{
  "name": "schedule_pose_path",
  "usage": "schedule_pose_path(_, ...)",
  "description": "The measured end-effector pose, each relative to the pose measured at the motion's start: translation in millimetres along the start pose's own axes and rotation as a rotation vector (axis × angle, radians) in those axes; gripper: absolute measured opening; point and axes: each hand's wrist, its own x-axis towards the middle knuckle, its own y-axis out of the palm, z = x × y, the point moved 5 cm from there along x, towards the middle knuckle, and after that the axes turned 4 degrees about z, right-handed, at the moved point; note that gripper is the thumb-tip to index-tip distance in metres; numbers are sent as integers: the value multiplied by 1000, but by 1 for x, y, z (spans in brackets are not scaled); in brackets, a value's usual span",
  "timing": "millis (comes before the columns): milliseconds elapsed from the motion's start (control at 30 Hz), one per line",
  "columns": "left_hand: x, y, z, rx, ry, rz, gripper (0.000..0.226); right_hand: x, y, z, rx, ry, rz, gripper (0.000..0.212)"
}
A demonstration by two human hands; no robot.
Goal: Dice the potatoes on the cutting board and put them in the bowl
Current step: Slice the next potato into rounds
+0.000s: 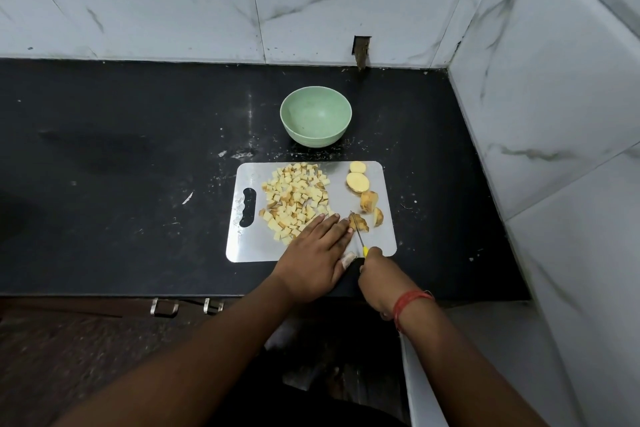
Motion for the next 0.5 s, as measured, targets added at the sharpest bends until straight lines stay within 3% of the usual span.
schedule_pose_path(500, 0, -1, -1, 53, 6, -14, 58, -22, 30, -22, -26, 18, -21, 25)
